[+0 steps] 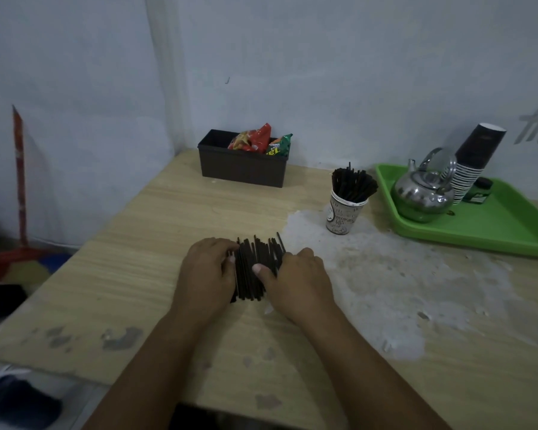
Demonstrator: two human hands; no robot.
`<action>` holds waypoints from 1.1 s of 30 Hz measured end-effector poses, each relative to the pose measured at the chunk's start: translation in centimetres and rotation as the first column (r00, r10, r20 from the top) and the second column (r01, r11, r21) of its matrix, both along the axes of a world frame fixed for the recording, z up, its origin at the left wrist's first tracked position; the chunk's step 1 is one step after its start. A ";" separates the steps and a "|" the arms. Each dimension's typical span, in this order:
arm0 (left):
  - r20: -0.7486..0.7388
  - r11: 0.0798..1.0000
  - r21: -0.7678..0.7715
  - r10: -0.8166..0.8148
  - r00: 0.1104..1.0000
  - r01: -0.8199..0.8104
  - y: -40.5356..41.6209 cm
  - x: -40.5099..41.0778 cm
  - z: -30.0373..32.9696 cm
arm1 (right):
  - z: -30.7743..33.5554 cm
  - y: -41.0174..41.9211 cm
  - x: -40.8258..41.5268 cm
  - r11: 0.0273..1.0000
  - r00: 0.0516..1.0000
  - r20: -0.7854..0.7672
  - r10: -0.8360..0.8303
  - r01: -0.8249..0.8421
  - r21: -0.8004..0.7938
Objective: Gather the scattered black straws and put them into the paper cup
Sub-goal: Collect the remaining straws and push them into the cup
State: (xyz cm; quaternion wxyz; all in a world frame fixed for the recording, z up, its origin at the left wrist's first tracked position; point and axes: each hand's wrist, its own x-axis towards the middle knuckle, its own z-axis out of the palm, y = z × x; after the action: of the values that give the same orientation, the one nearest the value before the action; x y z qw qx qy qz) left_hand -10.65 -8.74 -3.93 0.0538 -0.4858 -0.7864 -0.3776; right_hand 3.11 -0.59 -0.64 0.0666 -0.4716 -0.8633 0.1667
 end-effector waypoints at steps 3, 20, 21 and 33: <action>0.058 0.999 0.020 0.025 0.998 -0.026 -0.1 0.1 0.0 | -0.2 -0.4 -0.9 0.999 1.000 0.029 -0.004 0.003 0.034; 0.018 0.999 0.018 -0.036 0.999 0.036 0.2 0.6 -0.2 | 0.6 1.7 -1.9 0.998 1.000 0.001 0.023 -0.023 -0.058; 0.012 0.999 0.016 -0.037 0.999 0.037 0.3 0.6 -0.2 | 0.6 1.7 -1.9 0.998 1.000 0.002 0.020 -0.020 -0.055; 0.000 0.995 0.063 -0.073 0.997 0.072 0.6 2.0 0.7 | 1.0 2.4 -0.6 0.991 0.994 -0.113 -0.002 -0.013 -0.133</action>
State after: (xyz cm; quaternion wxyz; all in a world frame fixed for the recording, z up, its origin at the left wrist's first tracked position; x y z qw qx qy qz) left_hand -8.66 -8.11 -3.22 0.0545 -0.5117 -0.7560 -0.4046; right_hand 2.48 1.77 0.32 0.0833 -0.4626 -0.8463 0.2506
